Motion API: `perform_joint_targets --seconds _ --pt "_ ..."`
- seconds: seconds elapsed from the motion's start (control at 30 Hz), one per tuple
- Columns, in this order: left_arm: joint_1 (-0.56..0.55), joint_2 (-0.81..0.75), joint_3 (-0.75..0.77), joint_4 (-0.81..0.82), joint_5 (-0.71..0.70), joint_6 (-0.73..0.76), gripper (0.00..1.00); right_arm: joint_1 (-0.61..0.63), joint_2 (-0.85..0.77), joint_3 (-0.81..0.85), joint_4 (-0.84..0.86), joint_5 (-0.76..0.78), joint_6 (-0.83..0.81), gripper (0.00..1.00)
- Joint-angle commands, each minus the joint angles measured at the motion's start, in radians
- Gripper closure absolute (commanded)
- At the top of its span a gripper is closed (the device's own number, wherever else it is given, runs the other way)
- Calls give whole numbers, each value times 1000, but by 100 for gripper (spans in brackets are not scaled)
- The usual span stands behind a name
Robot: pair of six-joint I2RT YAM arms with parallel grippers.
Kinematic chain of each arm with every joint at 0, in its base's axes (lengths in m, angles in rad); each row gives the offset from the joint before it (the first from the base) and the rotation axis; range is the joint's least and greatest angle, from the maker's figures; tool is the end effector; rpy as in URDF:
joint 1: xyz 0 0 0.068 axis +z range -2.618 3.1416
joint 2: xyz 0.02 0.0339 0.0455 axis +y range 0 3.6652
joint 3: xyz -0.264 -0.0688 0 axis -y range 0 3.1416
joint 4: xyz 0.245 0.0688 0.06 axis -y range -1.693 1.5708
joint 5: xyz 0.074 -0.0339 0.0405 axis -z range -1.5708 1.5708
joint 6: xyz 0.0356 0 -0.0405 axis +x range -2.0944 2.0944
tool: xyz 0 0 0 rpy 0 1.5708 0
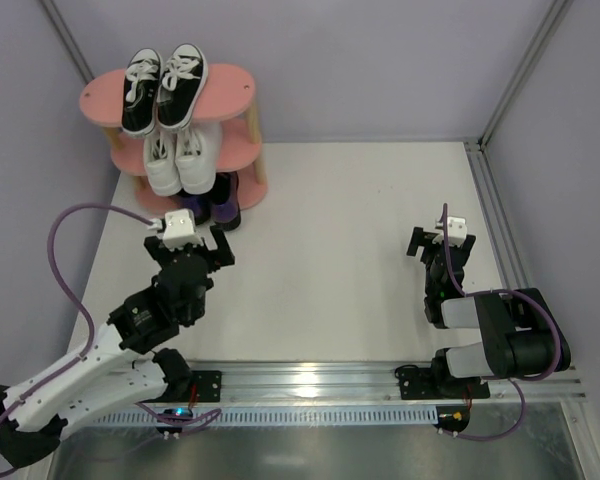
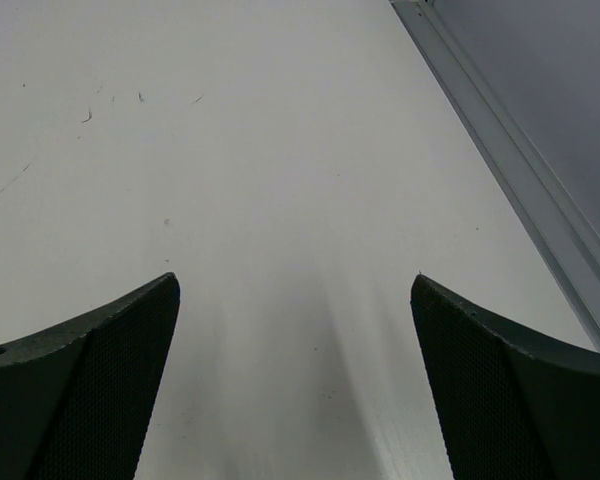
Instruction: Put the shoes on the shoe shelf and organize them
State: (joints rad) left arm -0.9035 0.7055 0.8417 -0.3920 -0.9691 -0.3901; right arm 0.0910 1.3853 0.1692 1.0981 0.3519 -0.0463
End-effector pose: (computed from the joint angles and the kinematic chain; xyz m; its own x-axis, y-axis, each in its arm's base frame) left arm 0.1126 -0.0955 0.3536 -0.1262 -0.1876 -0.9741 -0.1048 0.9790 -0.1750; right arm 0.2195 0.0077 0.1514 -0.1289 -0.0554 -0.9901 0.2499 0.9644 -0.0865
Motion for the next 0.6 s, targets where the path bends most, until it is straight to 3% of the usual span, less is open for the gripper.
perform_joint_targets --seconds 0.0,0.07,0.13,0.2,0.27,0.33,0.47,0.57 --pt "-6 -82 -163 108 -239 -63 0 -4 -12 13 77 -8 20 3" --pt "-5 -110 -274 227 -304 25 0 -2 -14 13 77 -8 20 3" --pt "0 -135 -437 532 -344 159 0 -4 -12 13 77 -8 20 3" --pt "55 -124 -498 648 -288 130 1 -4 -14 13 77 -8 20 3" --pt "144 -46 -495 590 -209 -34 0 -4 -14 13 77 -8 20 3" --pt "303 27 -469 496 -42 -114 0 -2 -14 13 77 -8 20 3" --pt "400 196 -452 674 26 -98 0 -2 -12 13 75 -8 20 3" --pt "501 342 -388 673 147 -110 0 -4 -12 13 77 -8 20 3"
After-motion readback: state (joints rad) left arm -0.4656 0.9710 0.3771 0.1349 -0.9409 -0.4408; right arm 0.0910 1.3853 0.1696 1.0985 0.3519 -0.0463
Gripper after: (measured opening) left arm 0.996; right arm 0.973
